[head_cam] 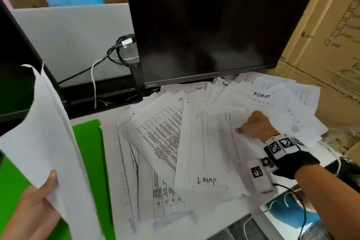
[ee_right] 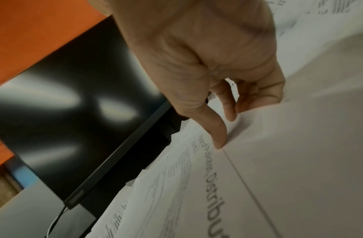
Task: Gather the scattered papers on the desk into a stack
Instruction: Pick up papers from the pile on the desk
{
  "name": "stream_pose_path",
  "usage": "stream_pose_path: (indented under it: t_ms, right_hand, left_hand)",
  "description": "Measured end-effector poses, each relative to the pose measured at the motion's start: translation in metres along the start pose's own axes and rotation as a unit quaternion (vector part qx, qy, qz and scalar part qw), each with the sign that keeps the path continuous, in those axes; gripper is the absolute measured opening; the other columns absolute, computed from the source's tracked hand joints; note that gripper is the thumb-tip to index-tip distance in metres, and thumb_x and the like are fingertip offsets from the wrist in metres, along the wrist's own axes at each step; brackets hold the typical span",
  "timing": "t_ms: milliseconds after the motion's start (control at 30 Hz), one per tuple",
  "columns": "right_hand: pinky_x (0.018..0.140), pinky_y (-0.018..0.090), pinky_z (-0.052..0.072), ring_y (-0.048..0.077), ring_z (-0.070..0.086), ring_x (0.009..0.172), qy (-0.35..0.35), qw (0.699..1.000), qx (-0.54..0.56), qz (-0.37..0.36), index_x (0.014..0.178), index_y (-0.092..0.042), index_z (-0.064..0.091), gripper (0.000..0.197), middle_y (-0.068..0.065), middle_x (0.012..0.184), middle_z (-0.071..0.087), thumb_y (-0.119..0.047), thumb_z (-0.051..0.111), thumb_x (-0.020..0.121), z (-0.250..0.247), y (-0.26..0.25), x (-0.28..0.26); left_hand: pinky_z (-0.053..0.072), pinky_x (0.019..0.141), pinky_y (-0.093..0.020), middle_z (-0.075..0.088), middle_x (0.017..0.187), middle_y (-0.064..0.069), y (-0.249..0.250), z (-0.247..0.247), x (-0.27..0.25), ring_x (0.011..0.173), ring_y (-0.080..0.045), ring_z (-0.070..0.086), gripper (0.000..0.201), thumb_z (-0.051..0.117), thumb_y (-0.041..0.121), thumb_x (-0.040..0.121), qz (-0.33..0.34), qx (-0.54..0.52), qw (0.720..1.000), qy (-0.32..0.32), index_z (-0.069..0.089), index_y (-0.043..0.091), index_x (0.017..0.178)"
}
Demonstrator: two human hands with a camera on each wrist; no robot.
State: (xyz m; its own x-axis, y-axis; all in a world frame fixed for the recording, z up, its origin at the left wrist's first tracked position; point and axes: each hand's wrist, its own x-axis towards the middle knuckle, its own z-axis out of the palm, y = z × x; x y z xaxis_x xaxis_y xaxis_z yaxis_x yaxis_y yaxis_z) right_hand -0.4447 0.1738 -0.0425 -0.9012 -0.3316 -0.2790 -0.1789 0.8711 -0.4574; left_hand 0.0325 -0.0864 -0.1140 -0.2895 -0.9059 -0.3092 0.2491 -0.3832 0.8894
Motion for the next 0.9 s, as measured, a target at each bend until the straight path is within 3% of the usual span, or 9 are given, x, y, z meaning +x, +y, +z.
stream_pose_path:
  t_ms: [67,133,233,300,467,600,700,767,900]
  right_hand:
    - [0.050,0.022,0.046,0.022,0.059,0.060,0.004,1.000,0.002,0.005,0.071,-0.005,0.055,0.031,0.010,0.067,0.060,-0.021,0.082,0.072,0.000,-0.001,0.003]
    - [0.057,0.023,0.050,0.021,0.059,0.060,-0.001,1.000,-0.008,0.011,0.069,-0.007,0.054,0.024,0.008,0.063,0.060,-0.017,0.075,0.077,-0.002,0.000,0.003]
    - [0.059,0.023,0.047,0.020,0.054,0.061,-0.013,0.999,0.030,-0.009,0.065,-0.011,0.052,0.024,0.007,0.068,0.057,-0.004,0.067,0.082,-0.003,0.007,0.007]
    - [0.061,0.025,0.047,0.023,0.056,0.067,0.018,0.995,0.098,-0.016,0.080,-0.010,0.057,0.017,0.010,0.078,0.058,0.000,0.071,0.079,-0.003,0.010,0.003]
    - [0.052,0.024,0.036,0.020,0.046,0.055,0.029,0.975,0.208,-0.071,0.061,-0.012,0.051,0.033,0.007,0.061,0.051,-0.007,0.059,0.093,0.001,0.003,-0.011]
    - [0.077,0.026,0.041,0.024,0.055,0.086,0.102,0.970,0.137,-0.173,0.095,-0.005,0.059,0.014,0.010,0.094,0.061,-0.014,0.049,0.098,0.000,-0.020,-0.013]
    - [0.081,0.026,0.043,0.026,0.060,0.094,0.058,0.962,0.115,-0.242,0.111,-0.005,0.059,0.019,0.010,0.104,0.063,-0.016,0.049,0.099,0.007,-0.048,-0.015]
    - [0.077,0.024,0.045,0.023,0.063,0.093,0.001,0.957,0.109,-0.270,0.107,-0.011,0.060,0.015,0.004,0.103,0.066,-0.021,0.053,0.097,0.016,-0.065,-0.023]
    - [0.062,0.014,0.040,0.007,0.059,0.080,-0.098,0.952,0.042,-0.288,0.088,-0.020,0.057,0.018,-0.010,0.088,0.060,-0.032,0.070,0.086,0.045,-0.091,-0.036]
  left_hand:
    - [0.057,0.057,-0.026,0.072,0.069,0.011,0.011,0.030,-0.019,0.059,-0.002,0.068,0.027,0.065,0.036,0.081,-0.023,-0.022,0.998,-0.053,0.079,0.017,0.095]
    - [0.058,0.055,-0.025,0.074,0.070,0.008,0.008,0.046,-0.022,0.058,-0.005,0.070,0.046,0.043,0.020,0.098,-0.026,0.021,0.995,-0.095,0.080,0.023,0.072]
    - [0.060,0.070,-0.038,0.076,0.099,0.004,0.003,0.047,-0.020,0.082,-0.012,0.074,0.039,0.040,0.013,0.101,0.015,0.024,0.996,-0.088,0.078,0.015,0.094]
    - [0.058,0.075,-0.041,0.074,0.111,-0.001,-0.001,0.042,-0.016,0.092,-0.016,0.073,0.027,0.046,0.015,0.097,0.015,0.032,0.996,-0.082,0.069,0.009,0.109]
    - [0.061,0.070,-0.032,0.074,0.108,-0.004,0.001,0.045,-0.023,0.091,-0.015,0.073,0.024,0.047,0.015,0.098,0.016,0.060,0.995,-0.080,0.064,0.004,0.112]
    - [0.059,0.075,-0.027,0.075,0.108,-0.001,0.012,0.052,-0.030,0.095,-0.014,0.072,0.024,0.046,0.014,0.100,0.052,0.102,0.991,-0.070,0.063,0.007,0.115]
    - [0.058,0.071,-0.020,0.075,0.104,0.006,0.024,0.053,-0.029,0.089,-0.008,0.072,0.022,0.047,0.014,0.100,0.091,0.141,0.984,-0.051,0.065,0.012,0.112]
    - [0.058,0.072,-0.018,0.074,0.104,0.009,0.029,0.048,-0.024,0.088,-0.006,0.072,0.020,0.049,0.014,0.099,0.114,0.160,0.980,-0.037,0.065,0.014,0.112]
    - [0.055,0.090,-0.038,0.070,0.114,0.002,0.036,0.035,-0.018,0.105,-0.020,0.066,0.023,0.053,0.017,0.099,0.138,0.185,0.973,0.000,0.066,0.013,0.117]
